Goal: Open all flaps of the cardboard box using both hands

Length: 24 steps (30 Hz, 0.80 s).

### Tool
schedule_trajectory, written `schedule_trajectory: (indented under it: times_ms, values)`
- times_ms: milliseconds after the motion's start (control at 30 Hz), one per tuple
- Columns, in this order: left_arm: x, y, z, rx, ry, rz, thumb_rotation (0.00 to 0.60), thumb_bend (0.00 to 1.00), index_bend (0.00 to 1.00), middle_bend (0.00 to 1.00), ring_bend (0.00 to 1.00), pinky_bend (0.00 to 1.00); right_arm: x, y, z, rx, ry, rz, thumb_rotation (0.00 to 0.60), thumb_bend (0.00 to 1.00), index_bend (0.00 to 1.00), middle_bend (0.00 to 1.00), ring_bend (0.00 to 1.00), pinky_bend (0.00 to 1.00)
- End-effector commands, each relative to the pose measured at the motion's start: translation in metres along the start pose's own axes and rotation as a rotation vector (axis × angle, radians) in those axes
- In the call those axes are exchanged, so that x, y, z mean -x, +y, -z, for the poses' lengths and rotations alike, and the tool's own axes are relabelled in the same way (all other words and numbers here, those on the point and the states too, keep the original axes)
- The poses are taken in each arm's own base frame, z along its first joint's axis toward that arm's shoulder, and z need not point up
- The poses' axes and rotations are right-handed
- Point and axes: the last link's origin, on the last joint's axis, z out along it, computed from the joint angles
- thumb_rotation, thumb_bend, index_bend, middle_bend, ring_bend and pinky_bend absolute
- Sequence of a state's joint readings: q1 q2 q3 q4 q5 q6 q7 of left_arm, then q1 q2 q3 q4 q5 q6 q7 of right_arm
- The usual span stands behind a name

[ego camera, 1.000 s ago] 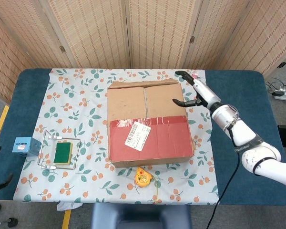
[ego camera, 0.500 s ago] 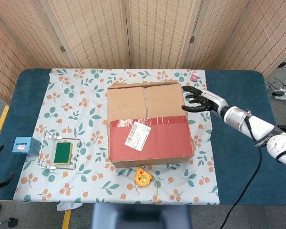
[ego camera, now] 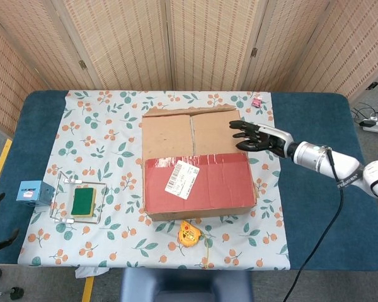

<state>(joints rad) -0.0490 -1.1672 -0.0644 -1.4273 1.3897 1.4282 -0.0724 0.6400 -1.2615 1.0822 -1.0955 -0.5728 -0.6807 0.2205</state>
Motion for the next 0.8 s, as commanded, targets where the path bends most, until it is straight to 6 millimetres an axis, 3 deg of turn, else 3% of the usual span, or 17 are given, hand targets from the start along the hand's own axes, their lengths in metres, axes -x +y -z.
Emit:
schedule_trajectory:
  times_ms: [33,433,800]
  values:
    - [0.0,0.0,0.0,0.0,-0.001,0.001,0.6,0.35,0.0,0.04,0.0,0.0,0.001,0.003,-0.004,0.004,-0.01,-0.001,0.46,0.34,0.0,0.0,0.07,0.15]
    - [0.002,0.0,-0.001,-0.001,-0.009,-0.006,0.6,0.35,0.0,0.04,0.0,0.0,0.004,0.011,-0.002,0.04,-0.029,0.019,0.462,0.34,0.0,0.0,0.07,0.15]
    - [0.002,0.002,-0.002,0.001,0.001,-0.022,0.6,0.35,0.0,0.04,0.0,0.0,0.021,0.002,0.013,0.049,-0.094,0.06,0.459,0.34,0.0,0.0,0.07,0.15]
